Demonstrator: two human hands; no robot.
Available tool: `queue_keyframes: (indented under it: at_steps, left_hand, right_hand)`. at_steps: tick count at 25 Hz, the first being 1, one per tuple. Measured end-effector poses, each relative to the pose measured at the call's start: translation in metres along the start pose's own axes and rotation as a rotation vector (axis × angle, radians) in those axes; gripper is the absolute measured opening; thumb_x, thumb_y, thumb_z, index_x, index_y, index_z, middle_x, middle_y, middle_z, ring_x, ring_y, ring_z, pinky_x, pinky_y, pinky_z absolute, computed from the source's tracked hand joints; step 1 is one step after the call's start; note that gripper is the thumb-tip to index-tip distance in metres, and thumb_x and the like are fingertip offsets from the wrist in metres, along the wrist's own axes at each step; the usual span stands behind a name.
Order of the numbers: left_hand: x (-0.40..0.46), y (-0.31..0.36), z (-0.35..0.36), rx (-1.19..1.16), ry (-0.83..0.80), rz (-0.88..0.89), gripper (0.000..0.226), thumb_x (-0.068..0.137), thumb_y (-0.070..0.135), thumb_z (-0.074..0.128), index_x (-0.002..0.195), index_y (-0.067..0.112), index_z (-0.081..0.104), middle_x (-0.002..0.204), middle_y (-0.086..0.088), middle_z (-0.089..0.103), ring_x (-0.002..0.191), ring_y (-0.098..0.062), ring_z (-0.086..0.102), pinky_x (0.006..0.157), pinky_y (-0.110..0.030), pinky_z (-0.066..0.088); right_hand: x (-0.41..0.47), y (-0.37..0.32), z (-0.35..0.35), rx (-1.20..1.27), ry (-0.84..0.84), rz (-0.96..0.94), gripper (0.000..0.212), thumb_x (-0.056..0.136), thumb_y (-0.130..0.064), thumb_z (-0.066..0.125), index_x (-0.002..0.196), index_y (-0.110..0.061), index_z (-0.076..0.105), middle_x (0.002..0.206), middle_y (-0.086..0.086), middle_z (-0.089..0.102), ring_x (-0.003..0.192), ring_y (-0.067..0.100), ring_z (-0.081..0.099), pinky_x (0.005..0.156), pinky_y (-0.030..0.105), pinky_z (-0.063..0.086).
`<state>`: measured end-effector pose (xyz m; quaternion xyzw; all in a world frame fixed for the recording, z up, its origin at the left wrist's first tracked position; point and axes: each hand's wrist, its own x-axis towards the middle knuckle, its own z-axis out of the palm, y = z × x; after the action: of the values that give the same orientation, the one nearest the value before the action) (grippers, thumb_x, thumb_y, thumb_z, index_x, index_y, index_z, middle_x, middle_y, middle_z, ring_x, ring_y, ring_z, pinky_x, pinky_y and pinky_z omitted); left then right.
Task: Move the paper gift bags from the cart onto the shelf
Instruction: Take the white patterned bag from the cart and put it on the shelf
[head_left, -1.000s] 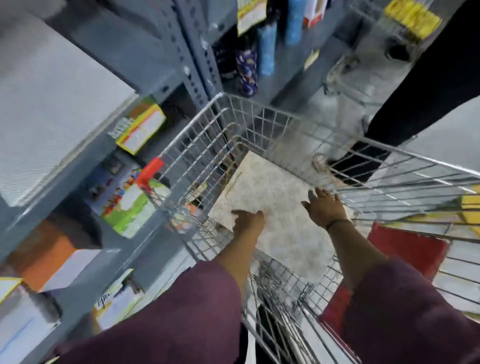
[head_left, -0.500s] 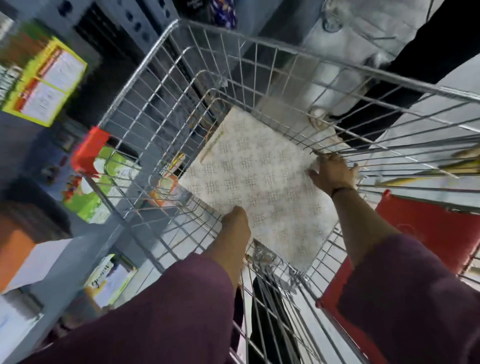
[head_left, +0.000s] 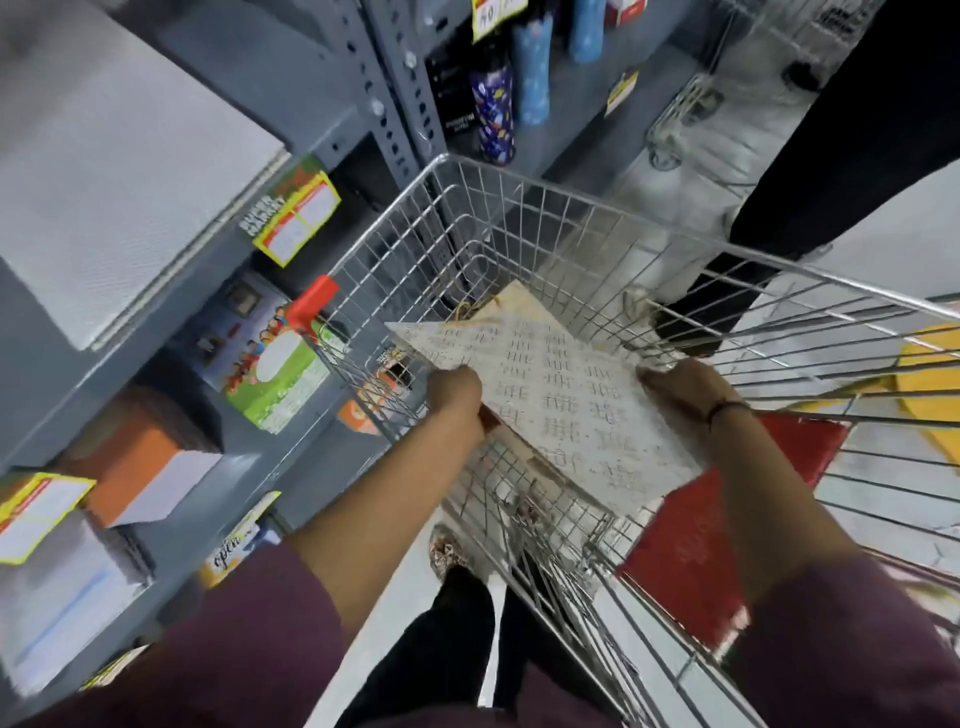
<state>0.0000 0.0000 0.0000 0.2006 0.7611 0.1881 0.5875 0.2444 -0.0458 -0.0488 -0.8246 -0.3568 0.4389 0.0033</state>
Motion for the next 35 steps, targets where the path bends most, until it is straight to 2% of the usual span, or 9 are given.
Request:
queue_keyframes:
  at_steps: [3, 7, 11, 15, 20, 22, 26, 31, 35]
  left_hand:
    - [-0.023, 0.018, -0.037, 0.067, 0.066, 0.222, 0.035, 0.097, 0.016, 0.042, 0.128, 0.0, 0.047, 0.129, -0.022, 0.057, 0.112, -0.034, 0.06, 0.094, -0.042, 0.051]
    - [-0.052, 0.034, -0.094, 0.147, 0.056, 0.504, 0.03, 0.098, 0.017, 0.041, 0.121, 0.002, 0.053, 0.115, -0.021, 0.063, 0.102, -0.019, 0.067, 0.075, -0.024, 0.049]
    - [-0.064, 0.03, -0.134, 0.171, 0.055, 0.708, 0.038, 0.1, 0.021, 0.039, 0.134, 0.005, 0.046, 0.136, -0.011, 0.053, 0.123, -0.026, 0.051, 0.104, -0.036, 0.042]
    - [-0.074, 0.015, -0.158, 0.008, 0.143, 0.795, 0.032, 0.1, 0.019, 0.038, 0.125, 0.005, 0.052, 0.127, -0.013, 0.06, 0.117, -0.031, 0.056, 0.105, -0.045, 0.043]
    - [-0.076, 0.012, -0.179, -0.107, 0.162, 0.818, 0.023, 0.1, 0.019, 0.04, 0.113, 0.022, 0.058, 0.112, -0.006, 0.067, 0.101, -0.011, 0.065, 0.091, -0.03, 0.051]
    - [-0.077, 0.02, -0.192, -0.193, 0.269, 0.833, 0.017, 0.096, 0.018, 0.048, 0.112, 0.018, 0.054, 0.105, -0.009, 0.067, 0.094, -0.015, 0.065, 0.086, -0.03, 0.053]
    - [-0.081, 0.042, -0.238, -0.401, 0.548, 0.924, 0.019, 0.089, 0.008, 0.058, 0.108, 0.011, 0.054, 0.081, 0.007, 0.058, 0.068, 0.01, 0.058, 0.067, -0.005, 0.046]
    - [-0.056, 0.082, -0.306, -0.382, 0.507, 1.027, 0.037, 0.092, -0.001, 0.049, 0.129, -0.002, 0.049, 0.128, -0.006, 0.058, 0.105, 0.006, 0.06, 0.09, -0.014, 0.048]
    - [0.006, 0.145, -0.341, -0.134, 0.626, 1.002, 0.046, 0.094, -0.005, 0.042, 0.139, 0.001, 0.038, 0.147, -0.016, 0.04, 0.137, -0.022, 0.038, 0.113, -0.022, 0.03]
  right_hand:
    - [-0.053, -0.008, 0.003, 0.122, 0.048, 0.003, 0.054, 0.088, -0.048, 0.049, 0.097, 0.004, 0.061, 0.118, 0.026, 0.061, 0.101, 0.036, 0.057, 0.081, 0.035, 0.041]
    - [-0.118, -0.024, 0.021, 0.436, 0.088, -0.058, 0.048, 0.087, -0.043, 0.055, 0.109, -0.001, 0.057, 0.109, 0.018, 0.065, 0.094, 0.031, 0.061, 0.079, 0.033, 0.047]
    - [-0.169, -0.043, 0.043, 0.739, 0.123, -0.169, 0.042, 0.091, -0.036, 0.05, 0.12, -0.007, 0.044, 0.094, 0.008, 0.062, 0.074, 0.015, 0.058, 0.059, 0.029, 0.047]
    - [-0.198, -0.06, 0.062, 0.76, 0.218, -0.331, 0.032, 0.092, -0.04, 0.046, 0.114, -0.019, 0.038, 0.084, 0.001, 0.053, 0.073, 0.016, 0.052, 0.064, 0.033, 0.042]
    - [-0.206, -0.086, 0.064, 0.764, 0.248, -0.417, 0.032, 0.092, -0.034, 0.047, 0.115, -0.013, 0.041, 0.078, -0.012, 0.045, 0.071, 0.002, 0.046, 0.062, 0.03, 0.041]
    - [-0.206, -0.106, 0.061, 0.794, 0.248, -0.447, 0.033, 0.092, -0.034, 0.047, 0.115, -0.011, 0.041, 0.079, -0.012, 0.047, 0.07, 0.002, 0.049, 0.062, 0.026, 0.041]
    - [-0.207, -0.175, 0.051, 0.821, 0.285, -0.598, 0.02, 0.092, -0.03, 0.052, 0.107, -0.019, 0.047, 0.082, -0.012, 0.055, 0.065, -0.011, 0.056, 0.056, 0.008, 0.045]
    - [-0.187, -0.307, 0.042, 0.662, 0.422, -0.734, 0.02, 0.085, -0.029, 0.061, 0.099, -0.016, 0.066, 0.085, -0.002, 0.06, 0.069, 0.0, 0.053, 0.055, 0.009, 0.039]
    - [-0.151, -0.424, 0.038, 0.43, 0.499, -0.805, 0.014, 0.082, -0.022, 0.064, 0.081, -0.009, 0.069, 0.082, 0.008, 0.062, 0.08, 0.014, 0.056, 0.056, 0.015, 0.037]
